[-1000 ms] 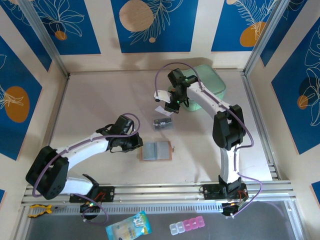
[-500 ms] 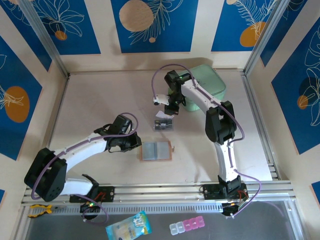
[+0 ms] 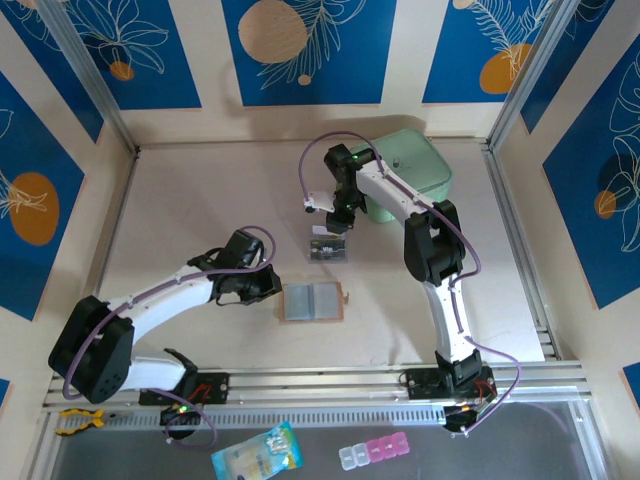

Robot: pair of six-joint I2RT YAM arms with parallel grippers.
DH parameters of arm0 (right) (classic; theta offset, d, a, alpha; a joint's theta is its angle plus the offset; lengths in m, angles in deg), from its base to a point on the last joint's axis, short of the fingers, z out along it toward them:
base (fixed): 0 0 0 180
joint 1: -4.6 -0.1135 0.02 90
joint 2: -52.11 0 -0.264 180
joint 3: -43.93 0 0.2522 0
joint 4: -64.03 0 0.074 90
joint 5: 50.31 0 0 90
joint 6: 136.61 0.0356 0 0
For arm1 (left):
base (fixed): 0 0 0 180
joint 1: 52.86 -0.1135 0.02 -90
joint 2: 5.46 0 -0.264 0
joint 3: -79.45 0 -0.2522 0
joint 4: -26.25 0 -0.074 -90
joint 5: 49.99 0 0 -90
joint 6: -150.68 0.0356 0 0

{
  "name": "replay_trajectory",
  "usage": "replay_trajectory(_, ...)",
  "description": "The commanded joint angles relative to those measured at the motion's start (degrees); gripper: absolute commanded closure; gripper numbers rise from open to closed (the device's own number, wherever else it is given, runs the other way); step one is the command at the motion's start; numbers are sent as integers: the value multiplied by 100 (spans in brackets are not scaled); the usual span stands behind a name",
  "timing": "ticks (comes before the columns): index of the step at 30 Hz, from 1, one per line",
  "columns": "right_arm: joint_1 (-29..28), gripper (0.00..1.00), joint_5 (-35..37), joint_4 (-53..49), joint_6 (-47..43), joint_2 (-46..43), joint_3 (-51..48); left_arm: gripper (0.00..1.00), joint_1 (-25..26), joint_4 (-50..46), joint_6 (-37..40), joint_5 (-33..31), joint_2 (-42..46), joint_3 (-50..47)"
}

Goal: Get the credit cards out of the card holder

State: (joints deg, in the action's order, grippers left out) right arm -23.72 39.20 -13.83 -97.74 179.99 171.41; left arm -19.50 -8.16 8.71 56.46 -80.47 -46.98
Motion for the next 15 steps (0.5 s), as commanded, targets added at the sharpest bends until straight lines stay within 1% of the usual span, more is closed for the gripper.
replay_trajectory(1,36,82,98,296,230,-338,-106,86,-71,-99,108,33,40,9)
replay_trajectory(11,58,77,122,608,600,-565,-300,86,-77,-71,116,52,31,-17)
replay_trajectory(15,47,78,237,979,753,-583,-521,86,-78,-32,110,64,23,-35)
